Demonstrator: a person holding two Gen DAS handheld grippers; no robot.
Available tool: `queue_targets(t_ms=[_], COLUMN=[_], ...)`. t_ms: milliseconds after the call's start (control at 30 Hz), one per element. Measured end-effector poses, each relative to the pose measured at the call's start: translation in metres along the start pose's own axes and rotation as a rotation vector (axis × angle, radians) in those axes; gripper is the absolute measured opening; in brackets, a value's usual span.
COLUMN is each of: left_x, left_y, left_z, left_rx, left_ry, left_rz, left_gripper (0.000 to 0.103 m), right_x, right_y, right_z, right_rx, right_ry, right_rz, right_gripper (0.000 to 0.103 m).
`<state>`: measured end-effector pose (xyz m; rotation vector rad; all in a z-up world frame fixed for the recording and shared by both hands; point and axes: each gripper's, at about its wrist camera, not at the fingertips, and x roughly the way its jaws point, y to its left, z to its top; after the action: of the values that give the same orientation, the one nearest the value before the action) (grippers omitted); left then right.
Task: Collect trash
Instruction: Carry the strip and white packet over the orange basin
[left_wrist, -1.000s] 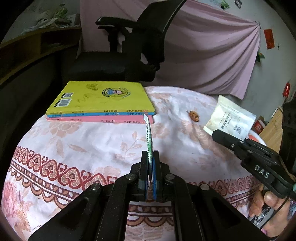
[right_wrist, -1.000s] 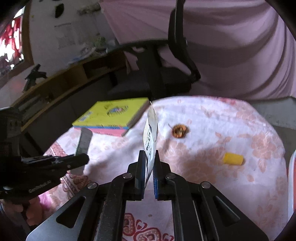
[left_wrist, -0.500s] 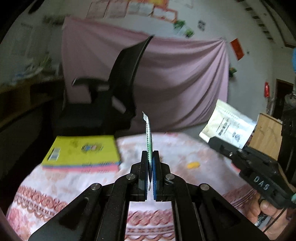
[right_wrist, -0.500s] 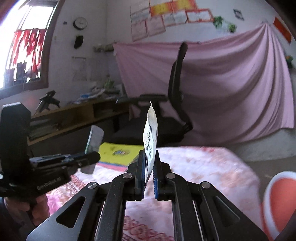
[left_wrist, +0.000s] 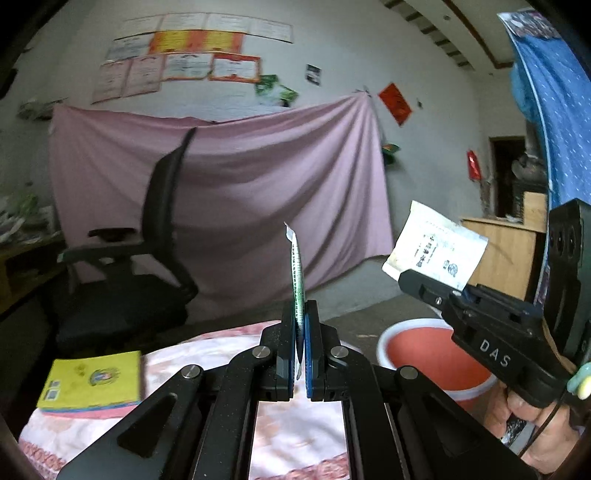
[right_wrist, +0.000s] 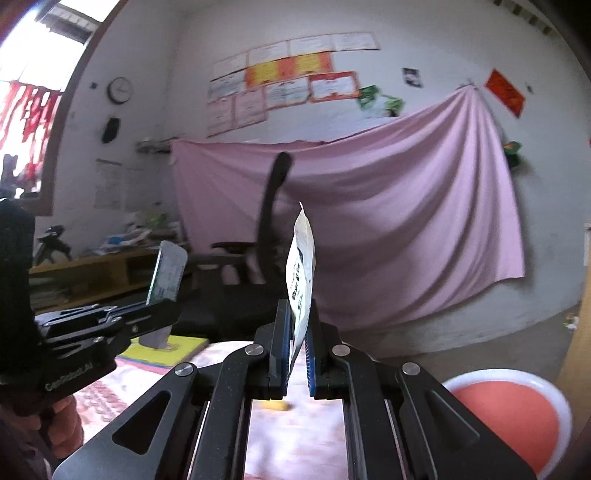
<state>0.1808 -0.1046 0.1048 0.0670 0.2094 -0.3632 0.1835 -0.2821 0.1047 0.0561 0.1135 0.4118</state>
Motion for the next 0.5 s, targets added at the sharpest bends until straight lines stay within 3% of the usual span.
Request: queue_targets(t_ms=[200, 500], left_x=[0.035, 0.093], left_y=[-0.048, -0.112], left_z=[0.005, -0.001], left_rx=[0.021, 0.074], left_ry=[0.047, 0.158], left_rz=[-0.082, -0.196], left_gripper=[0.002, 0.002], right_x=[-0.009, -0.012], right_y=[-0.046, -0.107], right_z=[-0.002, -0.013], right_rx=[0.018, 0.108], right_ry=[0.026, 0.114], right_rz=[-0.124, -0.232], right_gripper=[0.005, 0.006])
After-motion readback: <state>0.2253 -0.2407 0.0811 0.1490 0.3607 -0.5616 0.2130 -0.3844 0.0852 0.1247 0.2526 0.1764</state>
